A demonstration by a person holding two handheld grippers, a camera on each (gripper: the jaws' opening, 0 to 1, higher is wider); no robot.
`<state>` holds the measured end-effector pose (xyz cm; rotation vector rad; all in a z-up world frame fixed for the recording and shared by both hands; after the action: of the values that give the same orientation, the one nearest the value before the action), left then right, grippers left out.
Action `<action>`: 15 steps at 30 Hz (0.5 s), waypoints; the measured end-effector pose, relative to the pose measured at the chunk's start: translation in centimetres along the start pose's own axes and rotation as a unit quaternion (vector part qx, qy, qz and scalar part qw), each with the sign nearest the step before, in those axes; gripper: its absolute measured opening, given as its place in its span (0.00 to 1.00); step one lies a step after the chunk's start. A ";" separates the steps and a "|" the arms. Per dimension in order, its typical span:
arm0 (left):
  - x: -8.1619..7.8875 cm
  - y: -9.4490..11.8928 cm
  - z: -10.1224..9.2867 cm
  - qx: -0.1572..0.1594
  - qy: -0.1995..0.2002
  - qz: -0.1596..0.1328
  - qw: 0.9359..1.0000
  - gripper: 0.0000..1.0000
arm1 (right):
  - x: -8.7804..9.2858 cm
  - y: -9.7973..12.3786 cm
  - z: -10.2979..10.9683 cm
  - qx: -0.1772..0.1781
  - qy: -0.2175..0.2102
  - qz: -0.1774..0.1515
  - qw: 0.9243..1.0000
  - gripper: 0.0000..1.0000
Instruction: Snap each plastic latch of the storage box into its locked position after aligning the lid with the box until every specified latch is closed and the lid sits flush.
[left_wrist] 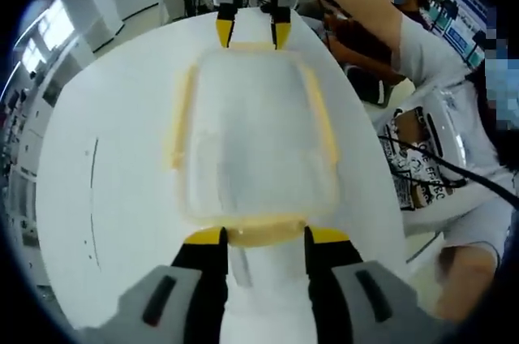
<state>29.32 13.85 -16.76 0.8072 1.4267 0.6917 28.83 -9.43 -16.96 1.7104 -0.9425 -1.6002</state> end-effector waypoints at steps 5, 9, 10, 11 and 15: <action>0.4 -0.1 0.0 0.001 0.007 -0.002 1.000 0.37 | -0.2 -0.4 0.1 -0.004 0.006 -0.004 1.000 0.39; 0.7 -0.1 -0.1 0.005 0.011 0.005 1.000 0.37 | -0.4 -0.8 0.2 -0.011 0.003 -0.002 1.000 0.39; 0.8 0.0 -0.1 0.005 0.012 0.004 1.000 0.37 | -0.4 -0.8 0.2 -0.012 0.003 -0.002 1.000 0.39; 0.8 0.0 -0.2 0.005 0.013 0.005 1.000 0.37 | -0.4 -0.9 0.2 -0.013 0.001 -0.005 1.000 0.39; 1.1 0.3 -0.4 0.005 0.016 0.007 1.000 0.37 | -0.7 -1.2 0.2 -0.020 -0.002 -0.013 1.000 0.39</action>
<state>28.99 14.98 -17.15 0.8178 1.4549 0.7112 28.69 -8.16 -17.55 1.6999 -0.8871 -1.6288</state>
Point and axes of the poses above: the point that each gripper's makers call its tool centre point, and the gripper's own axes: y roughly backward along the fingers, z roughly to its left, x roughly out of its underside, the point moved 5 cm from there along y, roughly backward along the fingers, and after that the axes turned 12 degrees about -z, right-handed, at the moved point
